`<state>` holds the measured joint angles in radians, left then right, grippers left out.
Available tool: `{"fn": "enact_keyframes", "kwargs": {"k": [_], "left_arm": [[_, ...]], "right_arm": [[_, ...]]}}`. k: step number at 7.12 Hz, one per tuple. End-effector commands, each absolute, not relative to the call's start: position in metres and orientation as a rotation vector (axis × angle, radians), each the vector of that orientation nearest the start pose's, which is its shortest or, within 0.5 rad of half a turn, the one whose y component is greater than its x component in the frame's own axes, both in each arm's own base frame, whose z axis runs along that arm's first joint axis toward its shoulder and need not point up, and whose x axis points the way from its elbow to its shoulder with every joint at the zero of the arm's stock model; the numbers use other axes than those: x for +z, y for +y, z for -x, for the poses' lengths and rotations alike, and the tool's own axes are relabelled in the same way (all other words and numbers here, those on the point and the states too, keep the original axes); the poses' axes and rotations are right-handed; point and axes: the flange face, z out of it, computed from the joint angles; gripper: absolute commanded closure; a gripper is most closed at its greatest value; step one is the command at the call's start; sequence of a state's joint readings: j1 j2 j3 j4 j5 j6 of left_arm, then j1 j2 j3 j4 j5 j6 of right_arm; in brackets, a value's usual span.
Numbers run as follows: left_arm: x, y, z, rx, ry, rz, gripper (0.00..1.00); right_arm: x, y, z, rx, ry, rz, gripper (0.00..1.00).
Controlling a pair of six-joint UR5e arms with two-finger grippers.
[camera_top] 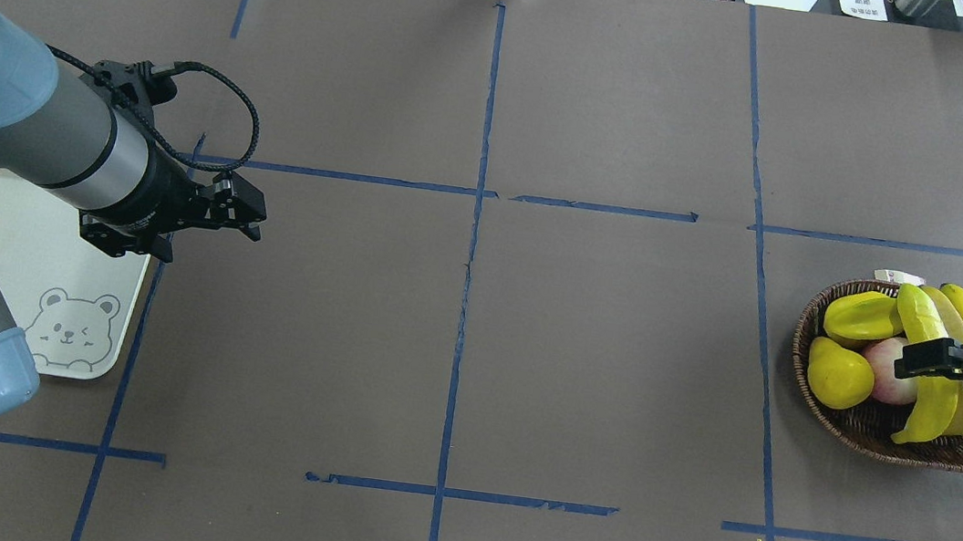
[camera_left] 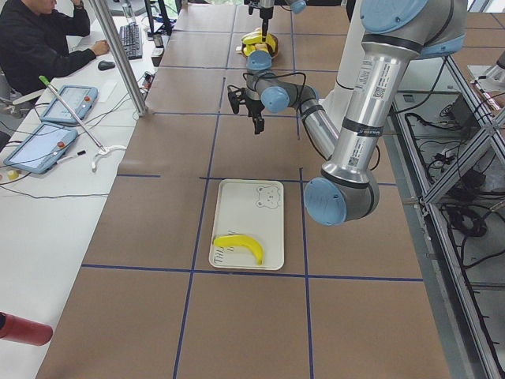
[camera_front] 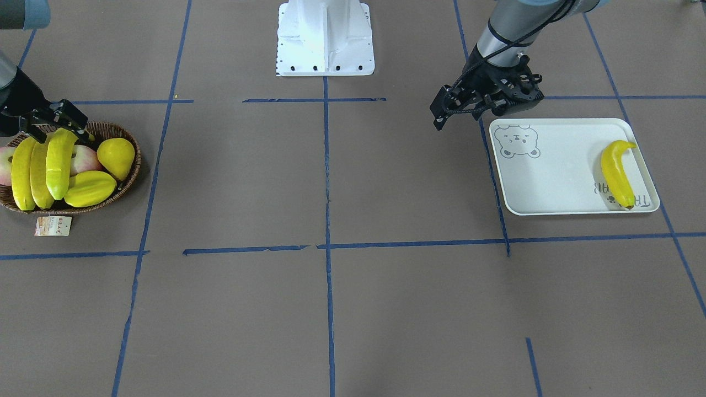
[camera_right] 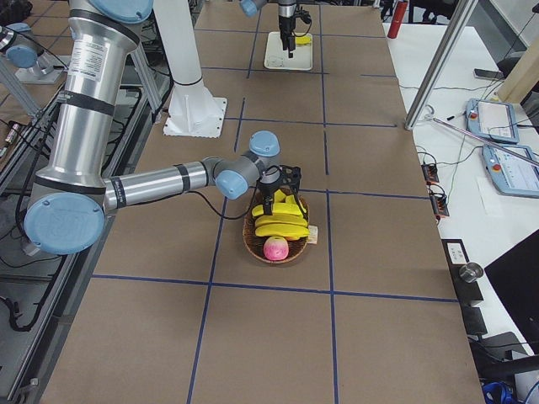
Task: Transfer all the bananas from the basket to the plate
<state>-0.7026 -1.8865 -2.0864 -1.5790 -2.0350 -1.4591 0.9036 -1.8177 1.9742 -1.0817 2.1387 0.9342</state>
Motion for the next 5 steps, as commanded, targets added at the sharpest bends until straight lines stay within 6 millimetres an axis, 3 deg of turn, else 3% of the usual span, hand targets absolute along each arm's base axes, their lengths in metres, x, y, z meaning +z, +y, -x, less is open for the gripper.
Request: {"fn": "enact_keyframes", "kwargs": {"k": [1,4,5], "left_arm": [[0.259,-0.411,-0.348,-0.354,0.937,0.075,0.01],[0.257,-0.402,-0.358,-0.343,0.94,0.091,0.01],[0.248,-0.398,-0.366,-0.346,0.952,0.102,0.01]], "right_arm": [[0.524,-0.373,0.193,0.06,-0.827,-0.042,0.29],[0.53,-0.37,0.19,0.064,-0.818,-0.036,0.29],[0.53,-0.37,0.19,0.064,-0.819,-0.034,0.43]]}}
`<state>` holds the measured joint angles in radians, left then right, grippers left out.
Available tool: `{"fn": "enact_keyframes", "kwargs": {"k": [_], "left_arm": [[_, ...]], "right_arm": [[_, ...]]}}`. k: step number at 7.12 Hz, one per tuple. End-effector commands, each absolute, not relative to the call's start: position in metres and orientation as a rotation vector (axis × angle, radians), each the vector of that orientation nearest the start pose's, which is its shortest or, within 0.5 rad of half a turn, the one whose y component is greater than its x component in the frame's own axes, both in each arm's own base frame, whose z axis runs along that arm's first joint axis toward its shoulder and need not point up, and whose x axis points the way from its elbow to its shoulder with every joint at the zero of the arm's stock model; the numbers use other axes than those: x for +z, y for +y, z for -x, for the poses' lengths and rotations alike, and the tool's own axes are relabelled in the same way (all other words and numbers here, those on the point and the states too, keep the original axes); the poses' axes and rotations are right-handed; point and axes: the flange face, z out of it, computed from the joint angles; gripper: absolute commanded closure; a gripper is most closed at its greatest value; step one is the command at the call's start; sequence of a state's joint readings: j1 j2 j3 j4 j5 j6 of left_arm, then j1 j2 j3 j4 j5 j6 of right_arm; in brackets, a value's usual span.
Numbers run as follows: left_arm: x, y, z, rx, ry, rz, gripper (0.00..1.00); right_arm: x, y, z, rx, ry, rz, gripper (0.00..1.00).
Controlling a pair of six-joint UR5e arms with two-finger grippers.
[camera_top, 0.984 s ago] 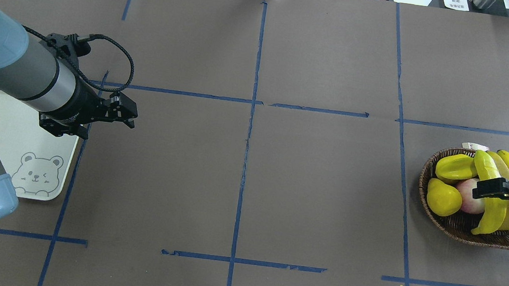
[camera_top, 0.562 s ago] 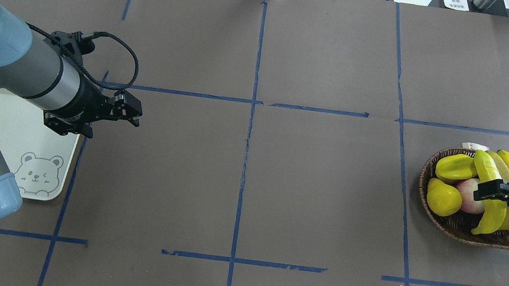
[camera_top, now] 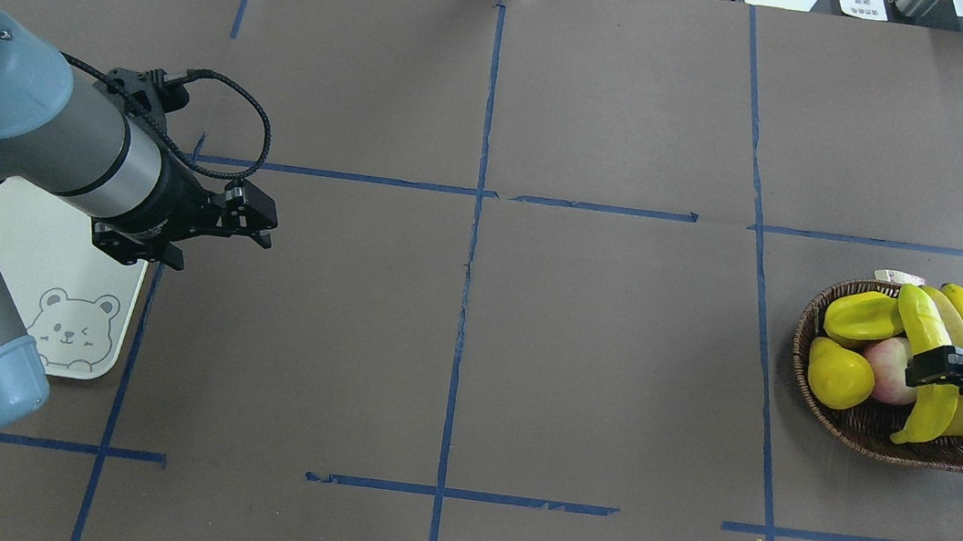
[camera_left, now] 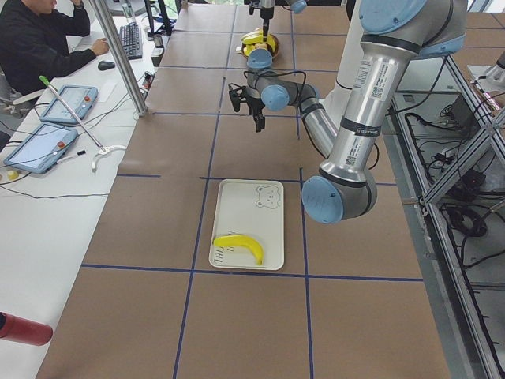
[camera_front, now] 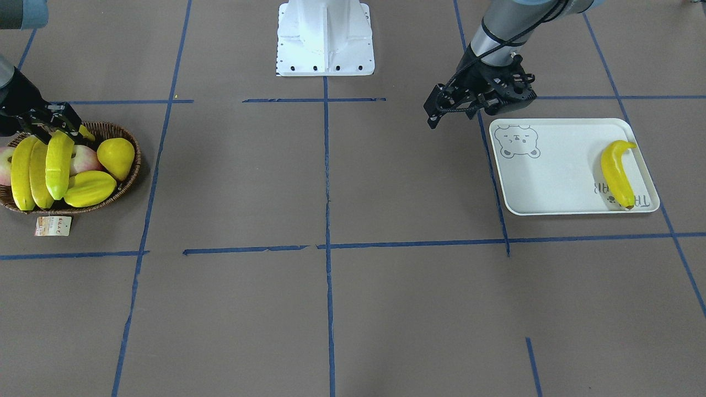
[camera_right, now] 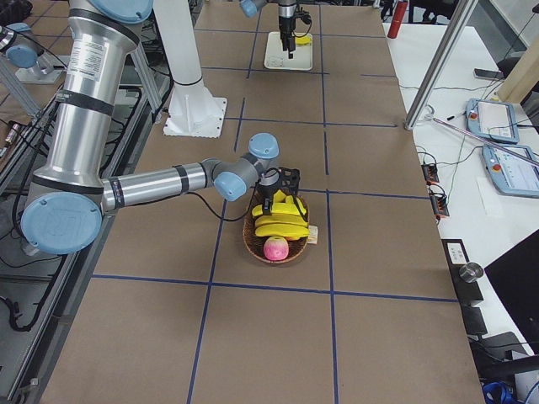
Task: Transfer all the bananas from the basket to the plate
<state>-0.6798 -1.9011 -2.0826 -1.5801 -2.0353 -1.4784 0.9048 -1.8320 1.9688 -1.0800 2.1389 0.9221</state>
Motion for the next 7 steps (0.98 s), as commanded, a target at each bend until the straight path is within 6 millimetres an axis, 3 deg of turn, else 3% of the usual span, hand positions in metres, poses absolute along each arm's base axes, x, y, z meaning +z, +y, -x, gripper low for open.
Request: {"fn": "enact_keyframes", "kwargs": {"k": [1,3,4,6,7], "left_arm": [[0.249,-0.396,-0.369,-0.344,0.948,0.106,0.01],[0.249,-0.396,-0.37,-0.344,0.948,0.106,0.01],[0.249,-0.396,-0.37,-0.341,0.95,0.106,0.01],[0.247,-0.396,-0.369,-0.341,0.952,0.103,0.01],[0.245,-0.395,-0.369,-0.34,0.956,0.103,0.01]], "right_arm": [[0.53,-0.37,0.19,0.063,-0.82,-0.035,0.62],[0.525,-0.37,0.189,0.059,-0.831,-0.038,0.91],[0.516,-0.368,0.19,0.038,-0.882,-0.003,0.97],[0.479,-0.376,0.138,0.088,-1.032,0.021,0.99],[0.455,-0.373,0.126,0.073,-1.099,0.018,0.99]]}}
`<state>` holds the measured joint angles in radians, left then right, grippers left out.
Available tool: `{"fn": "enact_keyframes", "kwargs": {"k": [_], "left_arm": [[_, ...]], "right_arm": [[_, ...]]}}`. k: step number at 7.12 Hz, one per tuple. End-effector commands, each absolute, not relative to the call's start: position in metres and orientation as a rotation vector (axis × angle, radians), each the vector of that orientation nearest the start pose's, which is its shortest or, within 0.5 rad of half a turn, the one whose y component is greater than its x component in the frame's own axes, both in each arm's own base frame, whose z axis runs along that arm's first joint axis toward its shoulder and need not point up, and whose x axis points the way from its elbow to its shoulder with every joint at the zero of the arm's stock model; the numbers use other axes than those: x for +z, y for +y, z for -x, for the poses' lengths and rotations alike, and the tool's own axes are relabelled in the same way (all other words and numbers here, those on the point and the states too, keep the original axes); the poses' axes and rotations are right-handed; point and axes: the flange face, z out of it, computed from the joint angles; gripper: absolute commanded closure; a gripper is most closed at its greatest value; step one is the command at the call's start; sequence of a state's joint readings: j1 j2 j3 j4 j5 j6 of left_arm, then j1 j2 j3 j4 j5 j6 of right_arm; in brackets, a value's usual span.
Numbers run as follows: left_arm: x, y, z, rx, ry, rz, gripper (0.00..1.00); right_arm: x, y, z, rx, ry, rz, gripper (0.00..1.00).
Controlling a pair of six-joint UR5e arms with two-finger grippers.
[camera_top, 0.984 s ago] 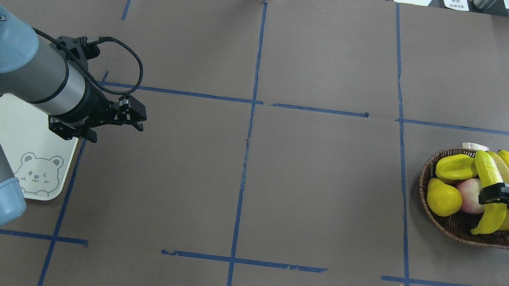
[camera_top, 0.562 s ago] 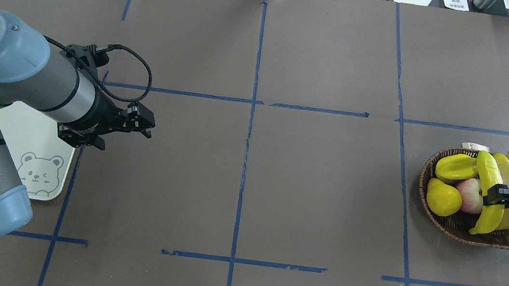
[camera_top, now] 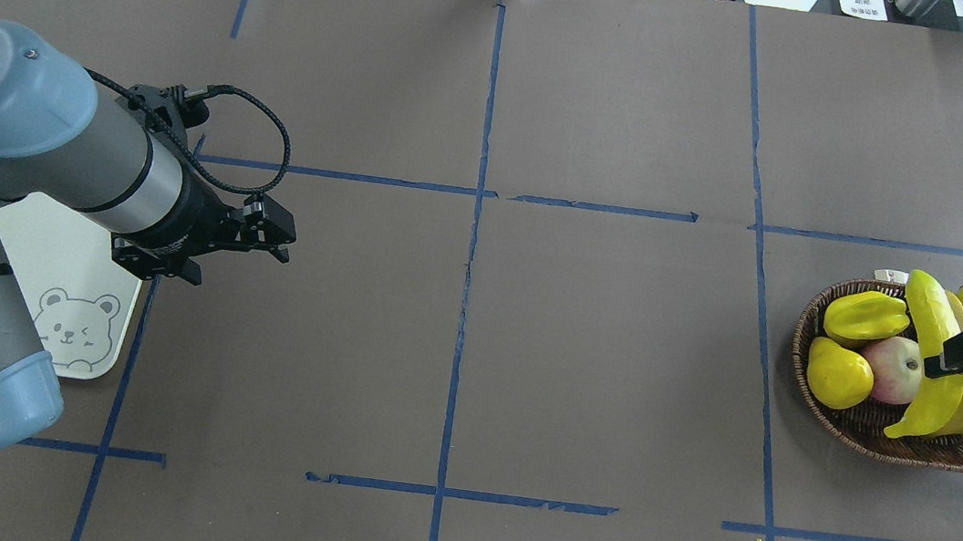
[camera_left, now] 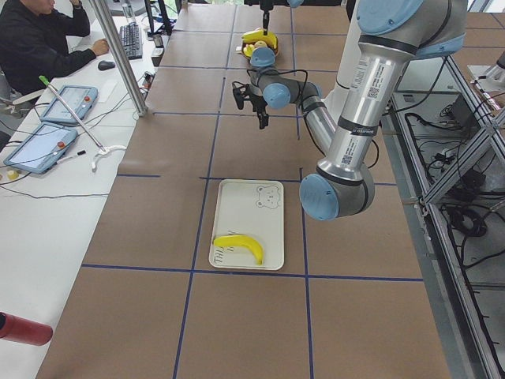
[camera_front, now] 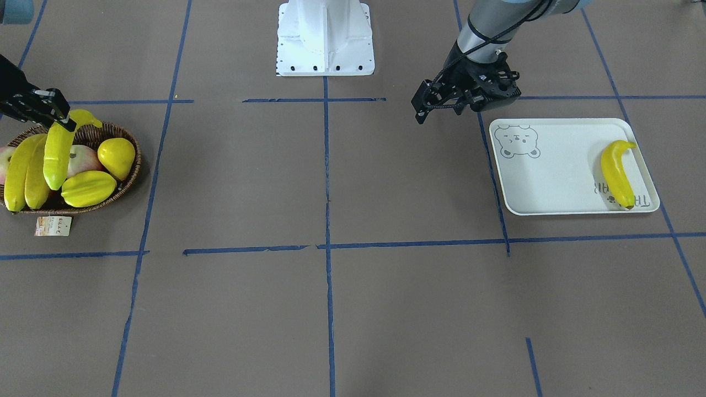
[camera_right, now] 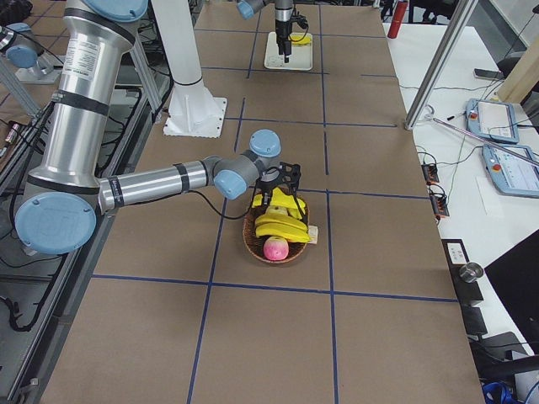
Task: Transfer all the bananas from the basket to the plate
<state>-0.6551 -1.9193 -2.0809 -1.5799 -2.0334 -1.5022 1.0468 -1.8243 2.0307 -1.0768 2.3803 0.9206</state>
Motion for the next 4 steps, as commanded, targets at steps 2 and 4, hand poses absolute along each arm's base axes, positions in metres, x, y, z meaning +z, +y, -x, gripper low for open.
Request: {"fn": "enact_keyframes", "kwargs": {"k": [2,4], "left_arm": [[0.241,-0.395,-0.369,-0.335,0.969,0.099,0.01],[0.218,-0.397,-0.373,-0.316,1.016,0.079,0.01]], "right_arm": [[0.391,-0.404,0.142,-0.021,-1.196,-0.076,0.99],[0.329,-0.43,0.203,-0.137,-1.261,-0.114,0.99]]}}
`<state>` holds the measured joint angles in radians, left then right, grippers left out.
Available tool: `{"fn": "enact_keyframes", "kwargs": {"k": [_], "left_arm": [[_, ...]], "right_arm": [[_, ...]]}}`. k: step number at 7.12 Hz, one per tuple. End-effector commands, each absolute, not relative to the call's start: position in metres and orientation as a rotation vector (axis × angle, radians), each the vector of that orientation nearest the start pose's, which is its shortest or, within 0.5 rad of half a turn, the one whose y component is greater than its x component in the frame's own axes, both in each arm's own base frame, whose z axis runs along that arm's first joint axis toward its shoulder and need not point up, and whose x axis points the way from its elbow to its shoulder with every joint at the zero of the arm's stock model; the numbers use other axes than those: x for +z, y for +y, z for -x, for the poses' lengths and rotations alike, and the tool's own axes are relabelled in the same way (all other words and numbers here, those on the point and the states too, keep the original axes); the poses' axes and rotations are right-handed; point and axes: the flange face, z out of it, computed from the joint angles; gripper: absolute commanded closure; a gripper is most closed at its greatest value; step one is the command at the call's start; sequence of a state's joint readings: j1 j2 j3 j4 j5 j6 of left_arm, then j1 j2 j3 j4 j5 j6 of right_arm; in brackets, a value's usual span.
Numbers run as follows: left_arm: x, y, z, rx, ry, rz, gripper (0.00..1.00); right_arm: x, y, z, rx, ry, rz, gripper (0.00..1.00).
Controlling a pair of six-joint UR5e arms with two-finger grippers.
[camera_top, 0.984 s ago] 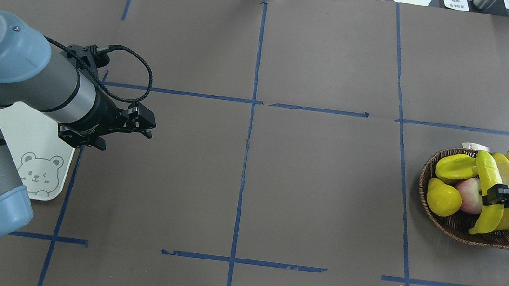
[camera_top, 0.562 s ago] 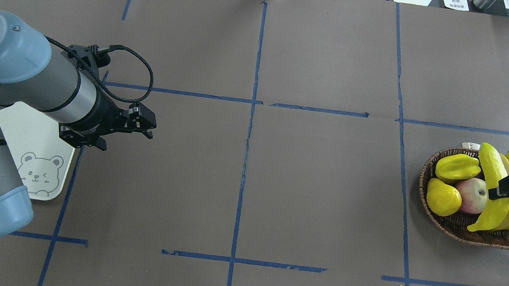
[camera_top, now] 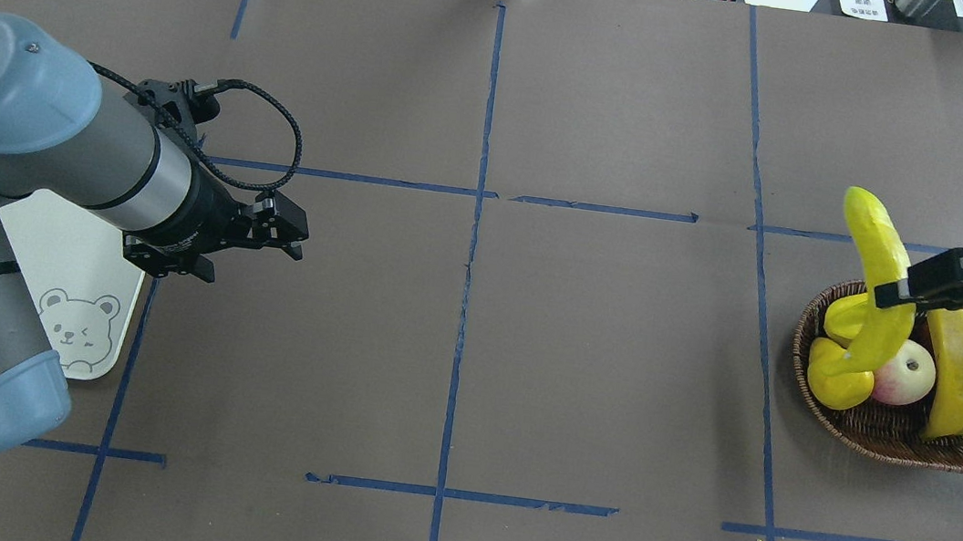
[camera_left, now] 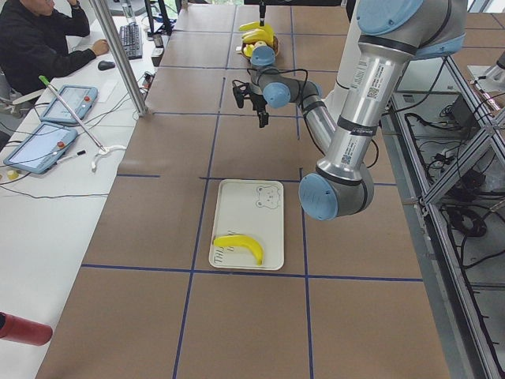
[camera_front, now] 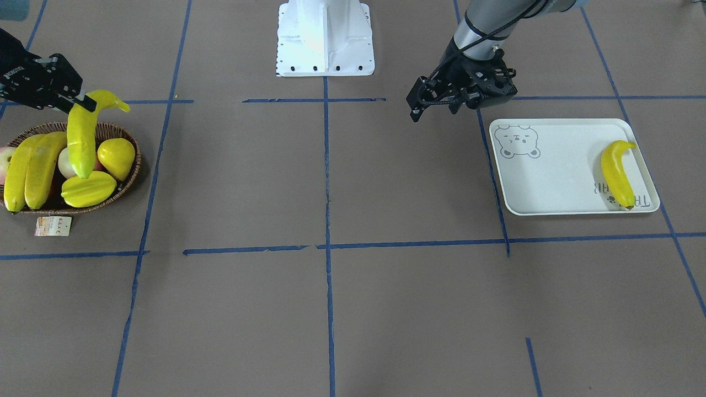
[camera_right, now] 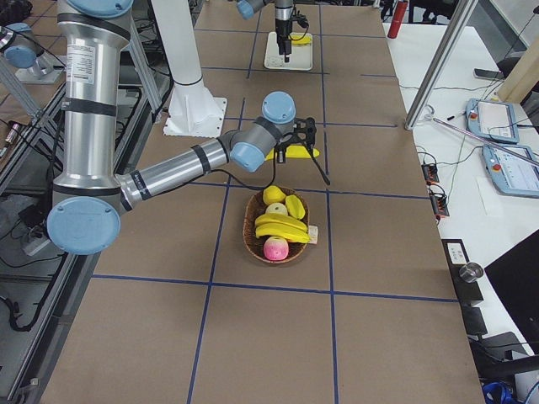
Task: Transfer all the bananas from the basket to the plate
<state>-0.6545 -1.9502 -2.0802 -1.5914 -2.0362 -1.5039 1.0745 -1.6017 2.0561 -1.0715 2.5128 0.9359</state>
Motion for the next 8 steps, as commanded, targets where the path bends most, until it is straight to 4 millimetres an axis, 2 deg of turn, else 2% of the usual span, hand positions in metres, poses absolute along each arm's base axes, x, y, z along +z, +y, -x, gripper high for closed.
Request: {"fn": "enact_keyframes", "kwargs": {"k": [1,2,4,5,6,7,8], "left_arm": [[0.209,-0.396,-0.383,-0.282,1.087,0.053,0.01],[0.203,-0.4,-0.388,-0.288,1.209,0.031,0.01],[0.2,-0.408,-0.396,-0.331,1.497,0.007,0.01],[0.203,-0.414,-0.406,-0.372,1.619,-0.019,0.01],[0.206,-0.406,-0.42,-0.392,1.703,-0.03,0.01],[0.197,-0.402,-0.438,-0.411,1.724,-0.044,0.01],[0.18,-0.406,-0.444,-0.423,1.748,-0.06,0.01]], "right_arm": [[0.299,-0.439,0.23,-0.098,-1.294,-0.074,0.99],[0.268,-0.442,0.255,-0.071,-1.31,-0.093,1.0],[0.24,-0.432,0.275,-0.06,-1.335,-0.104,1.0],[0.228,-0.422,0.287,-0.061,-1.351,-0.11,1.0],[0.214,-0.408,0.309,-0.041,-1.389,-0.117,1.0],[0.207,-0.391,0.333,-0.039,-1.422,-0.125,1.0],[0.202,-0.378,0.348,-0.041,-1.428,-0.148,1.0]]}}
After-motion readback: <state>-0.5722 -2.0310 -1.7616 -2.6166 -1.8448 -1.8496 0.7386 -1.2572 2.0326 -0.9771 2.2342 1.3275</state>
